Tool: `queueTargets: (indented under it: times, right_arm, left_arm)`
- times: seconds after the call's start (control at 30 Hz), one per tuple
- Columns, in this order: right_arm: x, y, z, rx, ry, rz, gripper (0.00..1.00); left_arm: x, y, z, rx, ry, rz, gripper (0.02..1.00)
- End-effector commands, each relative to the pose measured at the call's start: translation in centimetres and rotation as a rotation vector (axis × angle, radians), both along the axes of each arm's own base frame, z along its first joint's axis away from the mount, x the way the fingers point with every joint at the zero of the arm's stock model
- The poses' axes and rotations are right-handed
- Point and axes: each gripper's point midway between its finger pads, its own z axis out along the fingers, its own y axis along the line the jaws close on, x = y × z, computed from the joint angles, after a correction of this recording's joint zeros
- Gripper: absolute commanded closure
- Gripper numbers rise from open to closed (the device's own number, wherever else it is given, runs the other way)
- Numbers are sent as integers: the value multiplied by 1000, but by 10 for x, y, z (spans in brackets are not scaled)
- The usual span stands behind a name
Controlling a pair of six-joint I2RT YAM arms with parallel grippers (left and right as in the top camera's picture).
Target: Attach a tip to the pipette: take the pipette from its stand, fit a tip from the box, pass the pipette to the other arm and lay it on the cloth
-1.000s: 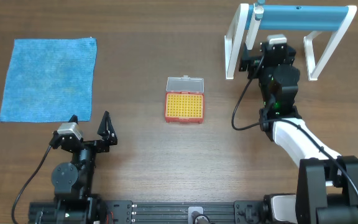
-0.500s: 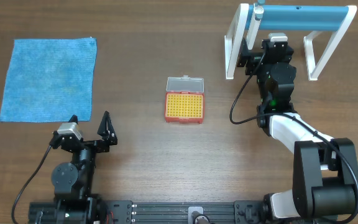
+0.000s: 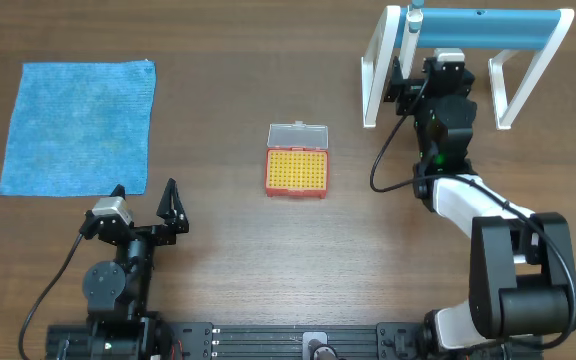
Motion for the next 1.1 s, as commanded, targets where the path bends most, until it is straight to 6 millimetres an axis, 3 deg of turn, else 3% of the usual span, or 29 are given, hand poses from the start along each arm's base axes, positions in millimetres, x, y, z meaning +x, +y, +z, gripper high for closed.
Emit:
queueTargets:
  times: [0.03,0.3,0.33,0.37,0.4,0.47,0.53,0.73,1.1]
  right_arm:
    - [9,-4,1,14,-8,-16,5]
    - [11,-4,4,21,-16,-17,16]
    - [11,-4,4,39,-15,-18,53]
    - [11,-3,4,49,-15,-19,198]
    - [11,-3,4,49,-15,-19,487]
    - [11,-3,4,49,-15,-19,665]
    - [11,-2,4,49,-16,-16,915]
    - [11,2,4,49,-16,-9,919]
    - [7,8,32,52,-78,6,919]
  left_arm:
    - [0,2,-1,18,3,9,23]
    - [0,2,-2,18,3,9,23]
    - [0,2,-2,17,3,9,23]
    - [0,2,-2,18,3,9,23]
    - [0,2,-2,18,3,9,23]
    - [0,2,-2,18,3,9,23]
    - [0,2,-1,17,3,9,23]
    - [0,2,-2,18,3,9,23]
    - [0,2,-1,18,3,9,23]
